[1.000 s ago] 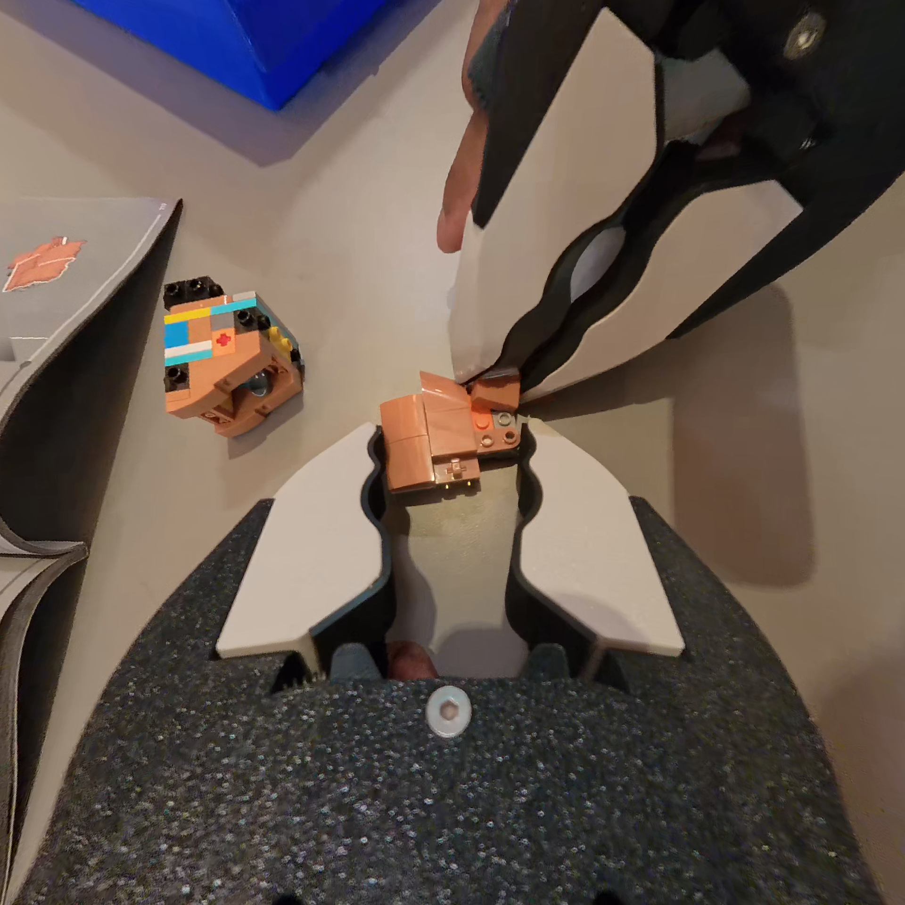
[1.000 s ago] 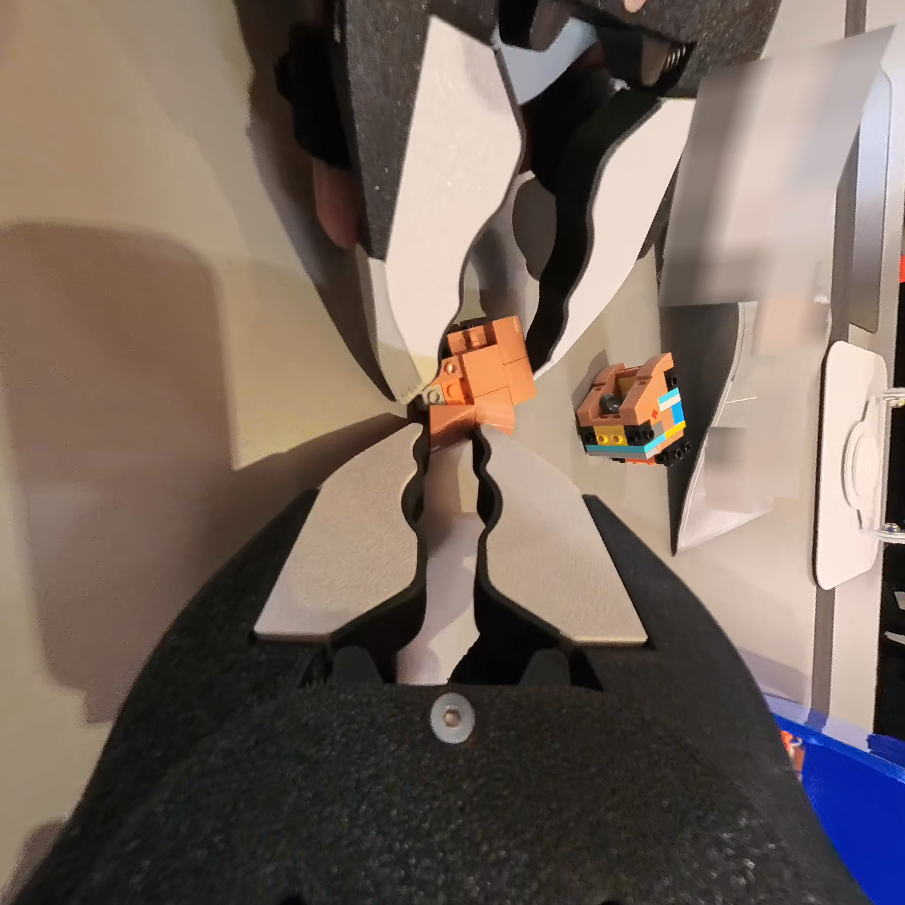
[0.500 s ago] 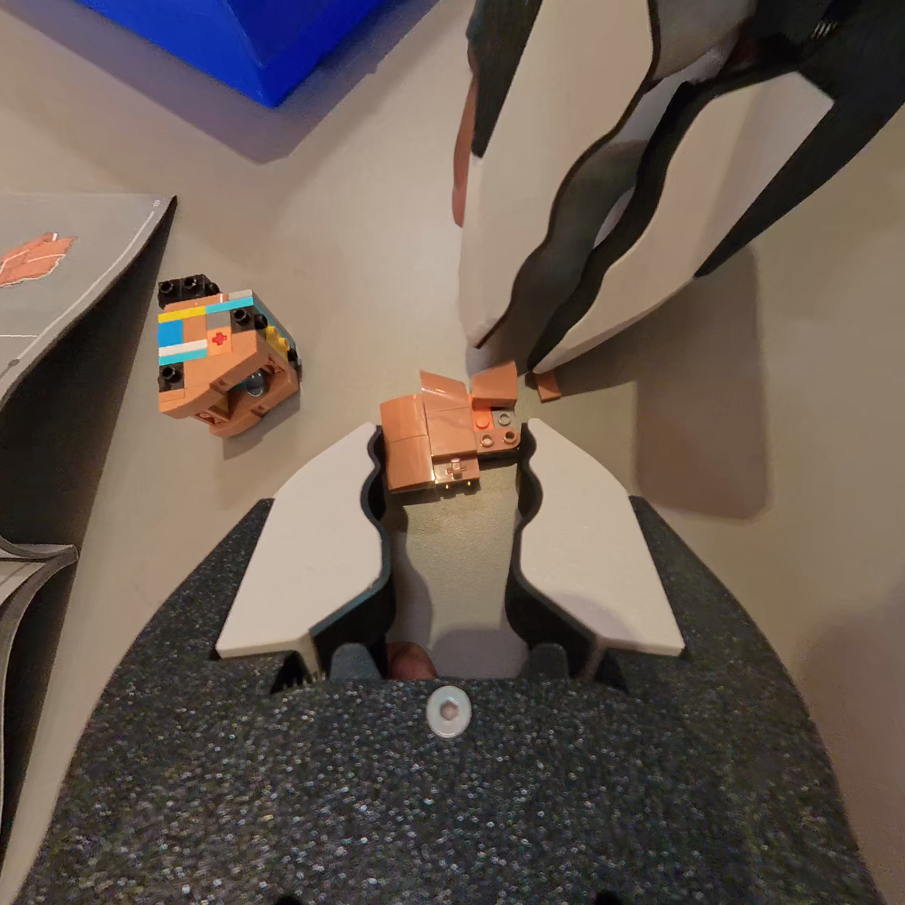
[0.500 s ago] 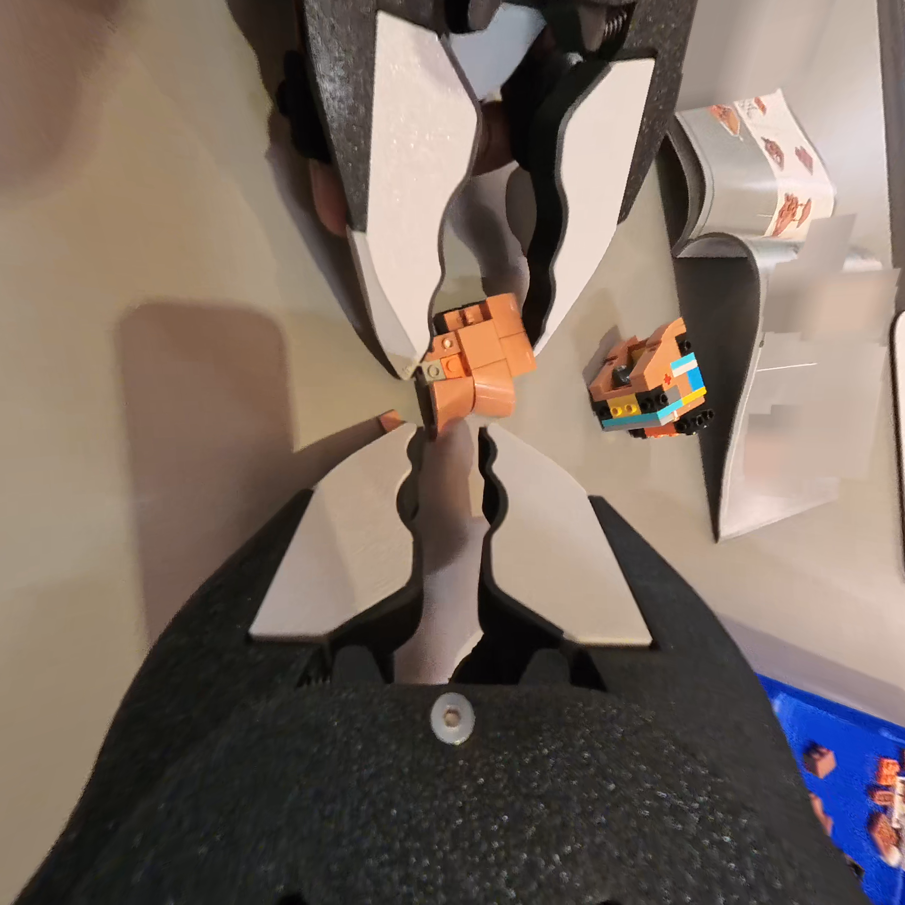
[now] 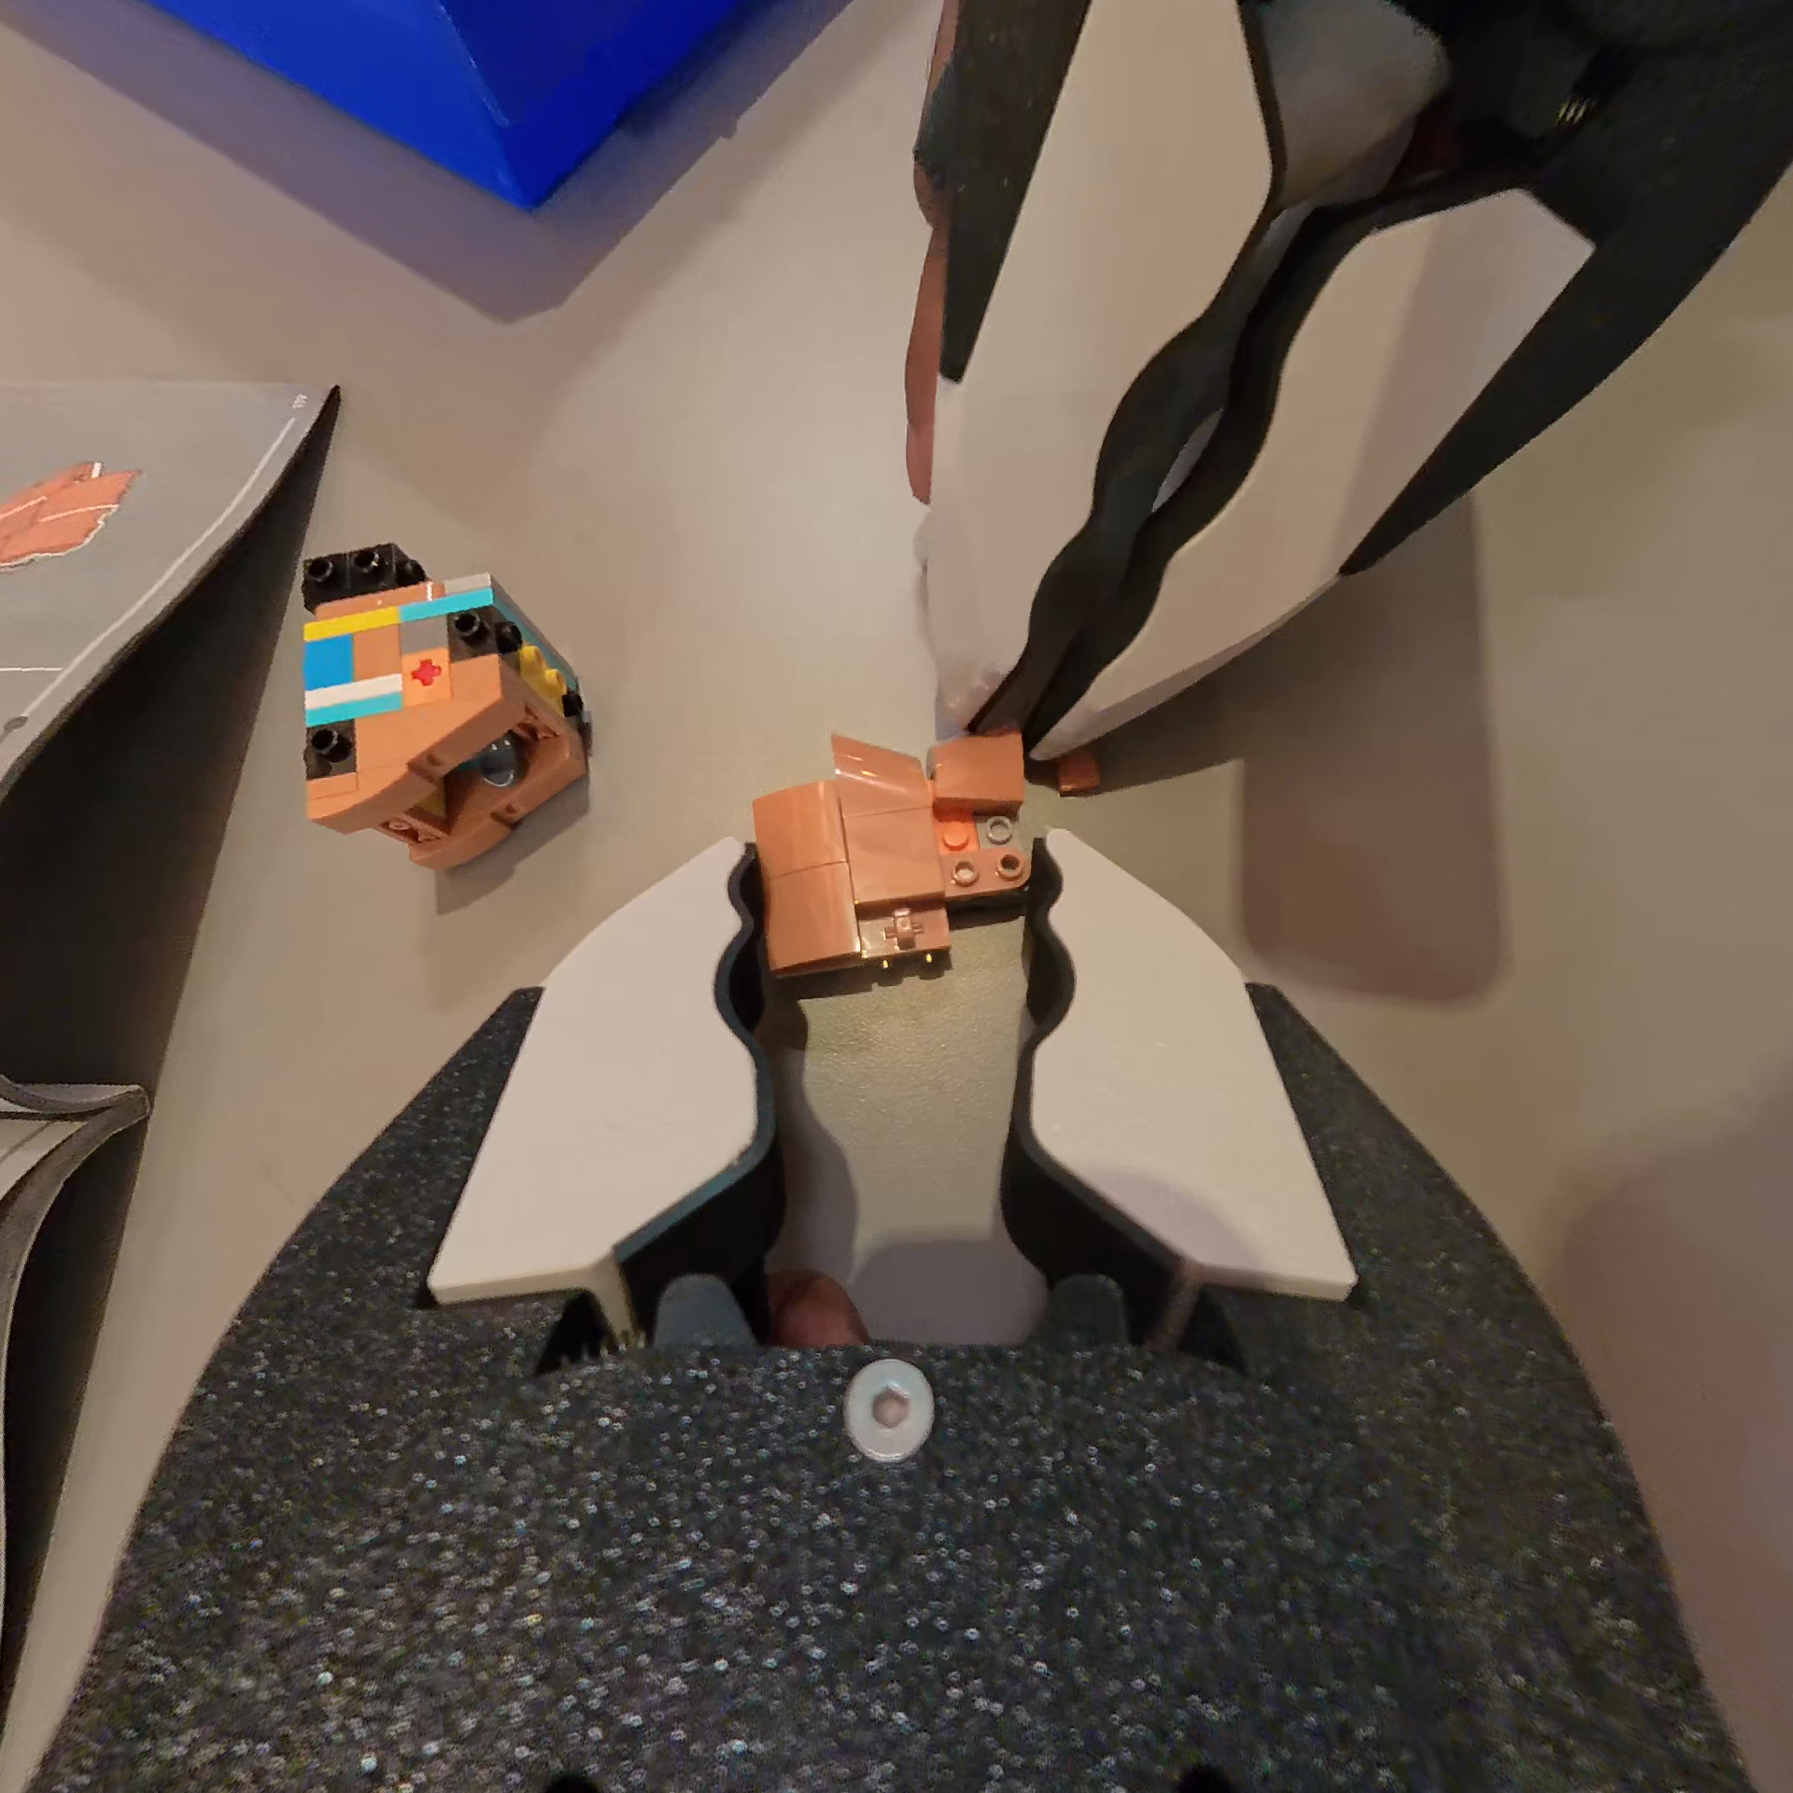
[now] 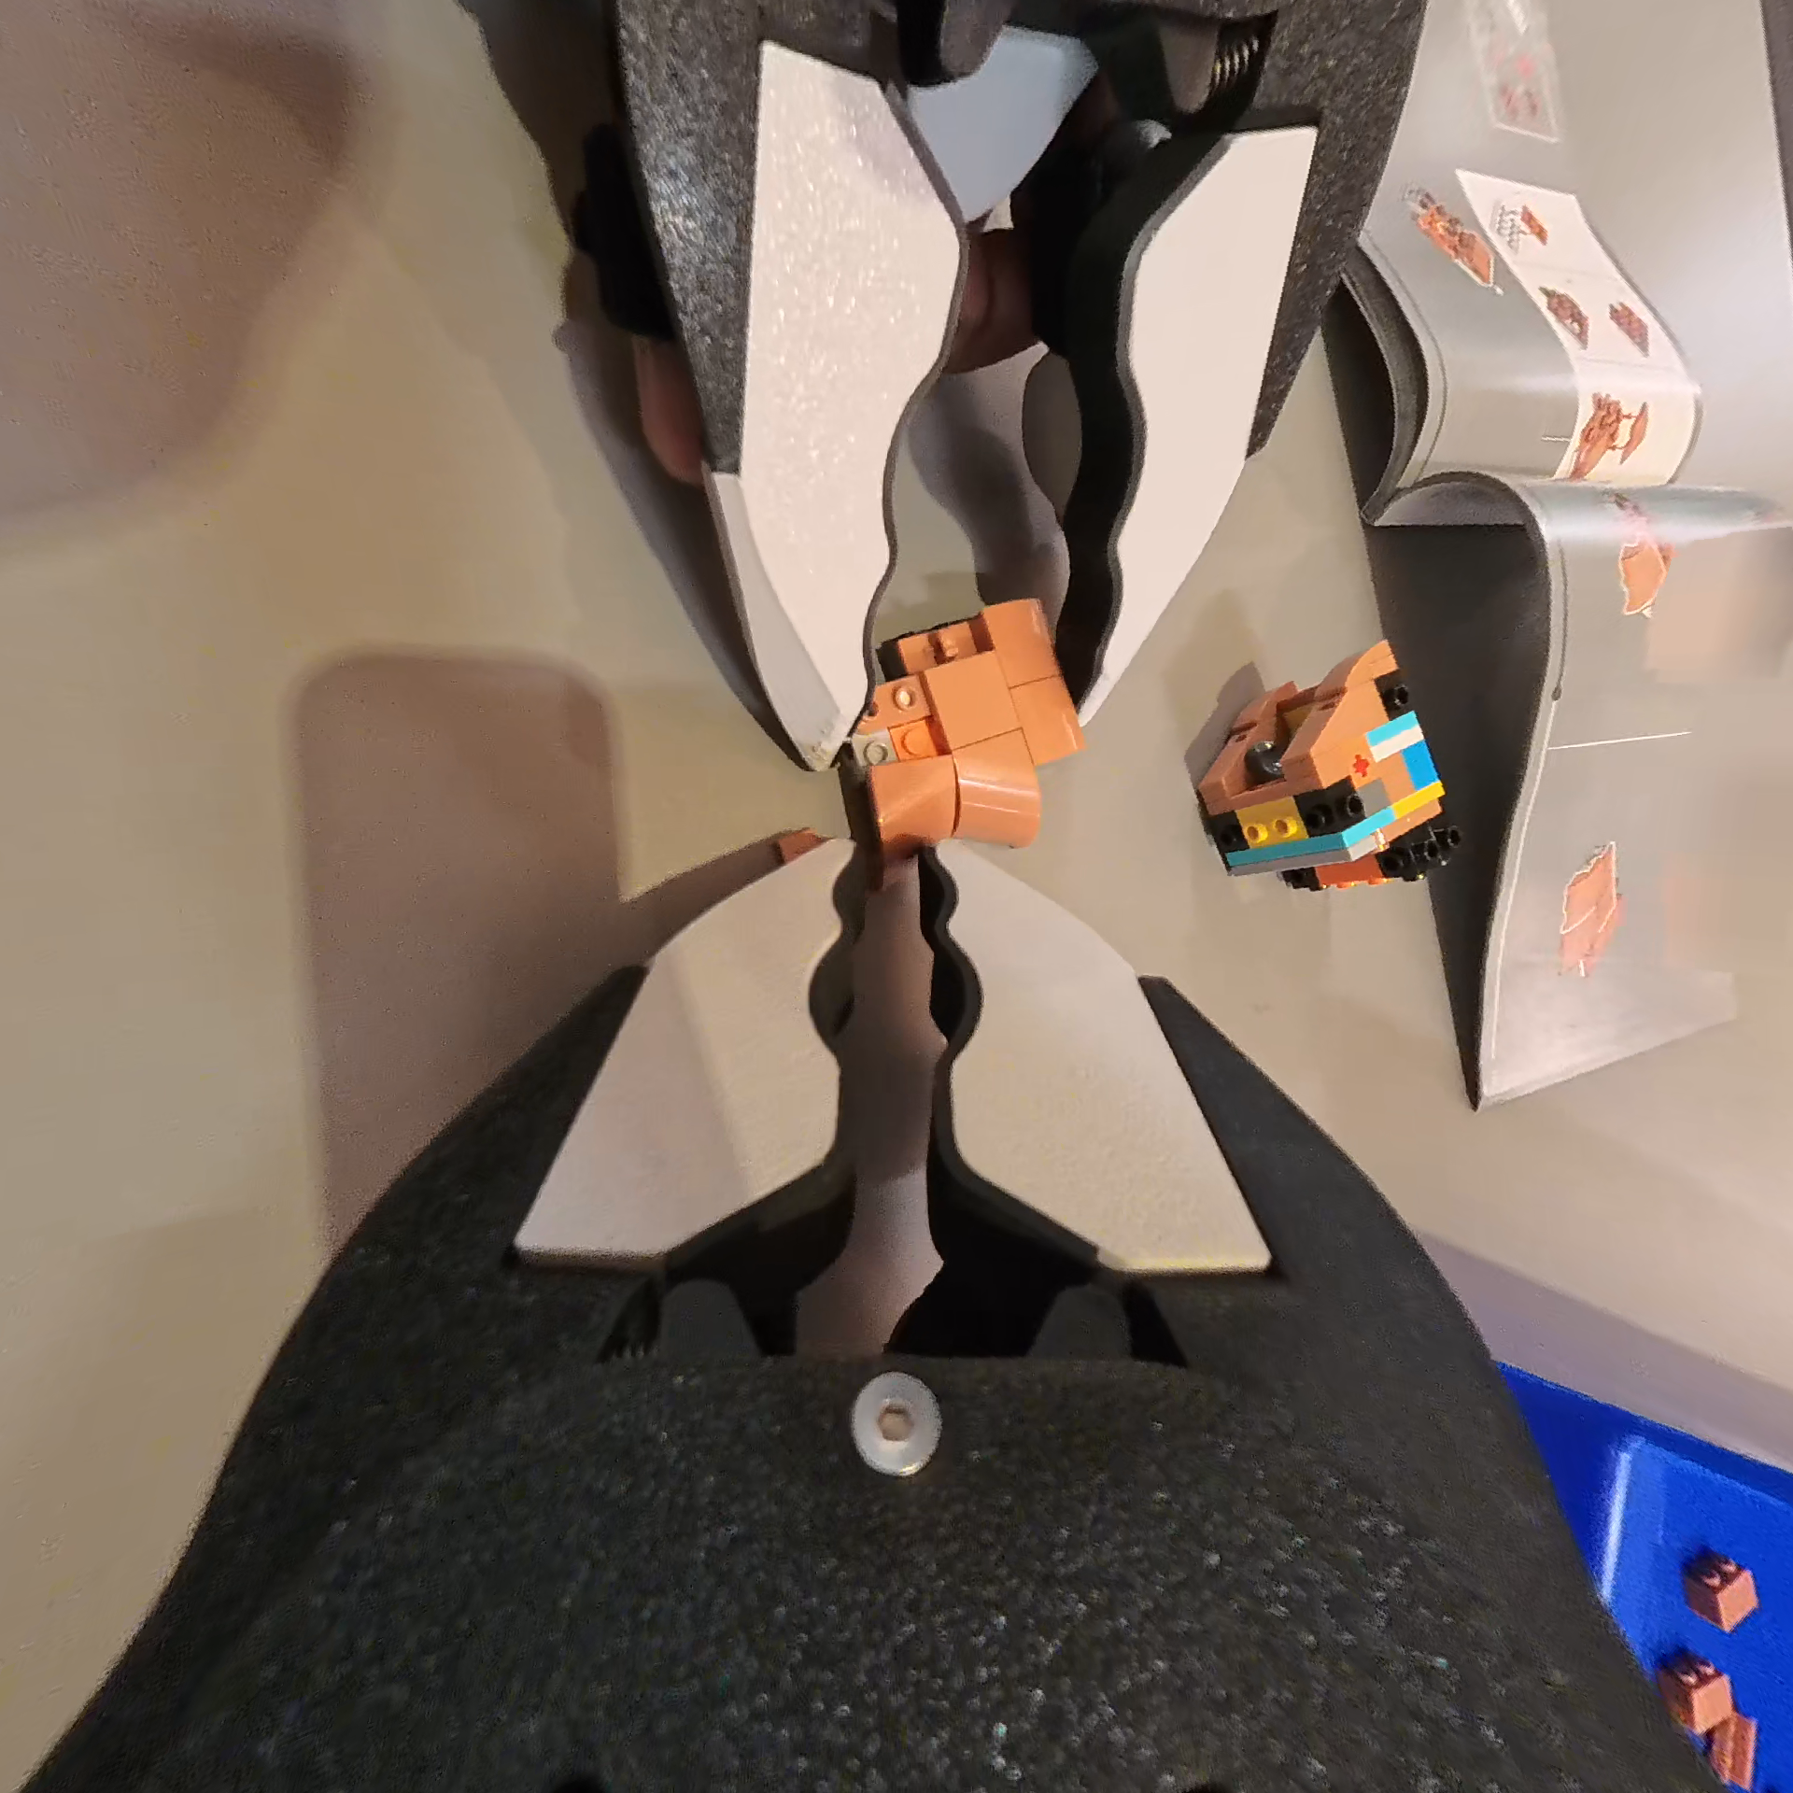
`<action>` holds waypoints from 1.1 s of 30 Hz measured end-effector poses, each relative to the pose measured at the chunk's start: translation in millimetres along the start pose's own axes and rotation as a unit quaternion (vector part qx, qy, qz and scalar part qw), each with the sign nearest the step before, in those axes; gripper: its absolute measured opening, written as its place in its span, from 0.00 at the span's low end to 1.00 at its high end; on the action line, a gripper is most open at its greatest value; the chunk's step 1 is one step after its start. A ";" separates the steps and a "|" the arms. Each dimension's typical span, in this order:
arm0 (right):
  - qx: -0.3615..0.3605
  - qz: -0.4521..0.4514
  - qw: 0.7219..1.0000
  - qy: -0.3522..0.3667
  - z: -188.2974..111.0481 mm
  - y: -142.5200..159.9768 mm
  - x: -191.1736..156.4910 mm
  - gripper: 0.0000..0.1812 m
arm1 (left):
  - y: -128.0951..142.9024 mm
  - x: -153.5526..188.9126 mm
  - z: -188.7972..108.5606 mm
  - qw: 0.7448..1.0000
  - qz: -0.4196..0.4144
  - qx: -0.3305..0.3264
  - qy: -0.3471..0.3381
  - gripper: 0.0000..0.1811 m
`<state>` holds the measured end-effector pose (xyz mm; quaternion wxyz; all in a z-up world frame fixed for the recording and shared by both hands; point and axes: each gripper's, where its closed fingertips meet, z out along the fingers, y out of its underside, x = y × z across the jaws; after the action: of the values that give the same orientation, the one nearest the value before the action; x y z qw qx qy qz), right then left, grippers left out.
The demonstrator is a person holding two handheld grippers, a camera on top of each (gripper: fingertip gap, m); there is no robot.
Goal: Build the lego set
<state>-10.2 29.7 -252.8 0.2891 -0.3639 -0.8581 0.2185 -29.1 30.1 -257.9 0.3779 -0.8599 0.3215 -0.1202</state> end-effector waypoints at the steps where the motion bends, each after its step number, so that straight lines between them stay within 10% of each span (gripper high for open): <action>1: 0.000 0.000 1.000 0.002 0.2 0.1 0.6 0.05 | -0.1 0.0 0.1 1.000 0.001 0.000 0.000 0.29; 33: 0.020 0.023 0.999 0.028 -1.5 2.5 14.8 0.08 | -9.3 -8.0 -7.9 0.998 -0.042 0.044 0.004 0.29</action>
<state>-16.4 42.7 -248.2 0.3155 -0.3837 -0.8363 0.2322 -34.5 35.5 -245.4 0.4091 -0.8546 0.2806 -0.1533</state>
